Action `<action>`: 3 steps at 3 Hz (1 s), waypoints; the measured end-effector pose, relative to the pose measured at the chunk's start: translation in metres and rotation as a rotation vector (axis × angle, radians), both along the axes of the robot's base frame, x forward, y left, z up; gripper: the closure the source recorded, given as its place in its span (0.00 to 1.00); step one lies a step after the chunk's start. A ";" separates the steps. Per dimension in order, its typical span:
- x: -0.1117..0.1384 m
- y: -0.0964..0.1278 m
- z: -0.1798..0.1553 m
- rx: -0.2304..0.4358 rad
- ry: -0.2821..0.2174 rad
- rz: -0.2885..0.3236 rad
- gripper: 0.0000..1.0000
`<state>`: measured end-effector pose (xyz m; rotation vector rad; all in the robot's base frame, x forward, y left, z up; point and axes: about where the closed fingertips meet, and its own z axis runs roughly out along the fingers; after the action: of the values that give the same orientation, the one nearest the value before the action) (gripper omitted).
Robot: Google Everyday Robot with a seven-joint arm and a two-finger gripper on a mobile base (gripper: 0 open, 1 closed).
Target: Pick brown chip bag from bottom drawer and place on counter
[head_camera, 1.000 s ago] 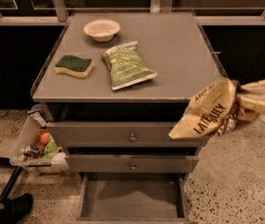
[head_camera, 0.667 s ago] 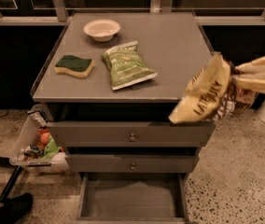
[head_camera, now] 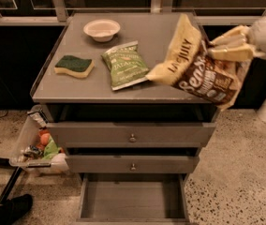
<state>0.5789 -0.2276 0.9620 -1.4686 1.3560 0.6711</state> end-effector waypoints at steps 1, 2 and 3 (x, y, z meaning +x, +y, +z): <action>0.054 0.030 -0.004 0.005 0.042 0.013 1.00; 0.104 0.059 -0.019 0.019 0.090 0.002 1.00; 0.115 0.054 0.000 0.040 0.038 -0.039 0.81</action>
Offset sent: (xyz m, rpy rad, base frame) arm 0.2106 0.0077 0.0445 0.0437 0.0391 -0.0590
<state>0.6942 -0.1732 0.9616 -1.4005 1.3888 0.7006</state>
